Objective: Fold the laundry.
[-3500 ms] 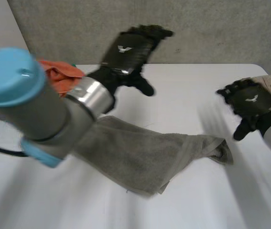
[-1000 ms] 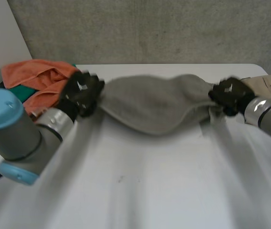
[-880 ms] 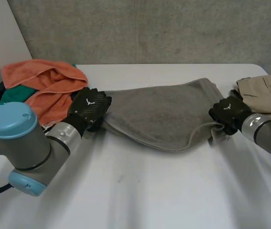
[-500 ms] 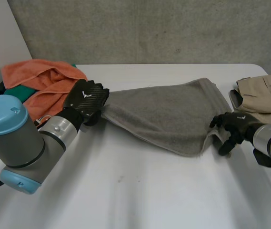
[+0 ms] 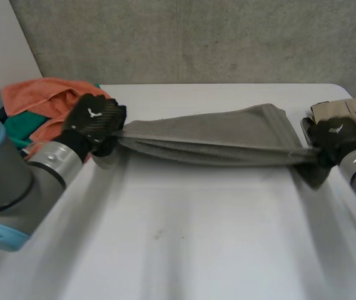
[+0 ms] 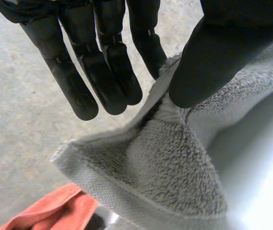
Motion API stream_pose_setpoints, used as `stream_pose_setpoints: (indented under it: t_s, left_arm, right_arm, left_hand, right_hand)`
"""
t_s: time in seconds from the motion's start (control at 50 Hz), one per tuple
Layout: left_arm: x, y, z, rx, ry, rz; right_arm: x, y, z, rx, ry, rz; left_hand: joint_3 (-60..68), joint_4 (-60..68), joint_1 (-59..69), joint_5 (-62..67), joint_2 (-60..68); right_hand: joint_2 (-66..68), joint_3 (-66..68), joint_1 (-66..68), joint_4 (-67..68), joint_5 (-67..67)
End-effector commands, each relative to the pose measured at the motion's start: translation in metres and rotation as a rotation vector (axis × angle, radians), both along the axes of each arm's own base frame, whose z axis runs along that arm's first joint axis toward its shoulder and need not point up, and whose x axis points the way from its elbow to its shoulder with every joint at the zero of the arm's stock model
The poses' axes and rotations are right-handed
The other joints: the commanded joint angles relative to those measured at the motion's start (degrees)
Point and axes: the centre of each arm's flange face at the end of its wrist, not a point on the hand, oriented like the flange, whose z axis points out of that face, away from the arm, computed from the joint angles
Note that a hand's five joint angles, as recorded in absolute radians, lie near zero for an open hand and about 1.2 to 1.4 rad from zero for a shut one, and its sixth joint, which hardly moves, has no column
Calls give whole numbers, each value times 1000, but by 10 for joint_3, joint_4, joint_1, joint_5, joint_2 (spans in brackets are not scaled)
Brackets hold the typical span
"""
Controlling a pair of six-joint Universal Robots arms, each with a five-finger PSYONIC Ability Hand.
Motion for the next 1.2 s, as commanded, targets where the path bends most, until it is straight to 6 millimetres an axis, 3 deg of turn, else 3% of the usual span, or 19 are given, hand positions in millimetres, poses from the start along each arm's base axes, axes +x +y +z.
stream_pose_setpoints:
  t_s: [0.02, 0.1, 0.22, 0.3, 0.5, 0.56, 0.62, 0.68, 0.72, 0.74, 0.8, 0.86, 0.88, 0.94, 0.98, 1.0, 1.04, 1.12, 1.2]
  left_arm:
    - [20, 27, 56, -15, 1, 24]
    - [27, 47, 103, -99, 28, 22]
    - [31, 57, 132, -123, 34, 24]
    - [27, 38, 103, -9, -14, 31]
    - [19, -11, 0, 253, -160, 44]
    - [18, -28, -10, 237, -163, 54]
    - [9, -60, -7, 127, -131, 64]
    - [-4, -86, 23, -55, -75, 66]
    - [-8, -99, 52, -187, -28, 83]
    - [-9, -108, 82, -317, 28, 103]
    - [-9, -117, 134, -557, 156, 135]
    - [-6, -109, 172, -699, 268, 141]
    - [-2, -99, 194, -758, 320, 139]
    - [6, -91, 204, -761, 342, 151]
    - [12, -87, 196, -711, 328, 158]
    - [13, -86, 176, -634, 307, 159]
    - [12, -85, 163, -592, 291, 158]
    - [13, -80, 120, -456, 240, 164]
    - [16, -74, 73, -320, 184, 172]
  right_arm:
    - [-3, 31, 94, -232, 192, 25]
    - [-7, 56, 163, -329, 205, 13]
    - [-10, 65, 192, -313, 213, 14]
    - [-7, 57, 175, -215, 236, 34]
    - [15, 28, 83, 61, 293, 106]
    - [16, 9, 65, 54, 311, 79]
    - [20, -21, 65, -63, 311, 51]
    - [23, -42, 82, -205, 294, 20]
    - [29, -58, 115, -397, 252, -12]
    - [32, -62, 127, -465, 234, -19]
    - [44, -65, 178, -753, 138, -42]
    - [45, -55, 223, -981, 56, -72]
    - [45, -53, 230, -1015, 44, -73]
    - [46, -51, 236, -1042, 33, -66]
    - [47, -51, 233, -1028, 31, -60]
    - [47, -51, 227, -1003, 28, -51]
    - [47, -52, 215, -960, 26, -36]
    - [48, -52, 179, -811, 26, 42]
    - [52, -44, 123, -580, 39, 147]
  left_hand:
    - [115, 112, 155, 137, 113]
    - [115, 112, 155, 137, 113]
    - [115, 112, 155, 137, 113]
    - [115, 112, 155, 137, 113]
    - [115, 112, 155, 137, 113]
    - [115, 112, 155, 137, 113]
    - [115, 112, 155, 137, 113]
    - [115, 112, 155, 137, 113]
    - [115, 112, 155, 137, 113]
    - [115, 112, 155, 137, 113]
    - [115, 112, 155, 137, 113]
    - [115, 112, 155, 137, 113]
    - [115, 112, 155, 137, 113]
    - [115, 112, 155, 137, 113]
    - [115, 112, 155, 137, 113]
    - [115, 112, 155, 137, 113]
    - [115, 112, 155, 137, 113]
    - [115, 112, 155, 137, 113]
    - [115, 112, 155, 137, 113]
  right_hand:
    - [128, 120, 149, 115, 136]
    - [128, 120, 149, 115, 136]
    - [128, 120, 149, 115, 136]
    - [128, 120, 149, 115, 136]
    - [128, 120, 149, 115, 136]
    - [128, 120, 149, 115, 136]
    - [128, 120, 149, 115, 136]
    - [128, 120, 149, 115, 136]
    - [128, 120, 149, 115, 136]
    - [128, 120, 149, 115, 136]
    - [128, 120, 149, 115, 136]
    - [128, 120, 149, 115, 136]
    - [128, 120, 149, 115, 136]
    - [128, 120, 149, 115, 136]
    - [128, 120, 149, 115, 136]
    - [128, 120, 149, 115, 136]
    - [128, 120, 149, 115, 136]
    - [128, 120, 149, 115, 136]
    - [128, 120, 149, 115, 136]
